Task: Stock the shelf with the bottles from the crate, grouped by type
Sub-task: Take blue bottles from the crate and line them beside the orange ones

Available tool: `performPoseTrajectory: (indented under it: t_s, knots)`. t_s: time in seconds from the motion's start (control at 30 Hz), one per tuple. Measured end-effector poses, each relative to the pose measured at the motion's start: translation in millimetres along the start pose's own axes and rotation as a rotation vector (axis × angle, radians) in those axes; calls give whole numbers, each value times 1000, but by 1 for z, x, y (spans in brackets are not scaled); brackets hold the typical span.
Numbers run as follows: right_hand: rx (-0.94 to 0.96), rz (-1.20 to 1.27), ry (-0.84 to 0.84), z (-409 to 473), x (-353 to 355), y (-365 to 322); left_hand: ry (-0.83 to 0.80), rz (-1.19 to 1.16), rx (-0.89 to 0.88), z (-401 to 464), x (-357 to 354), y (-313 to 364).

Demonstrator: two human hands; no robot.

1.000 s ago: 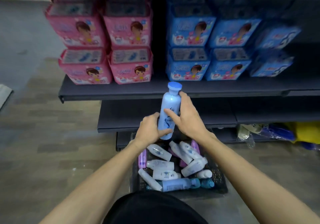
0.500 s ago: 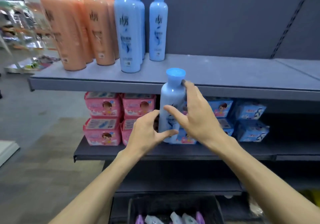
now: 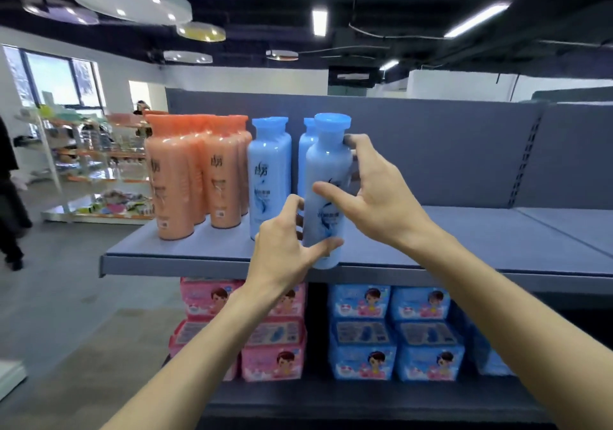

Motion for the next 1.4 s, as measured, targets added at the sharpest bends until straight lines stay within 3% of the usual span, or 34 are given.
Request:
performPoseTrajectory:
  t_s: [0.57, 1.4]
  knots:
    - [-160, 14, -19, 43, -45, 71, -5, 186, 293, 64, -36, -32]
    - [-173, -18, -7, 74, -73, 124, 25, 319, 286, 109, -75, -46]
Point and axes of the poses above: each hand's wrist, its own z-axis towards the middle knuckle, its own x-axis out of the back of the hand, y = z × x, the point moved 7 cm from there along z, towards the middle knuckle, and after that the axes turned 14 degrees about x, right-handed, at the moved point
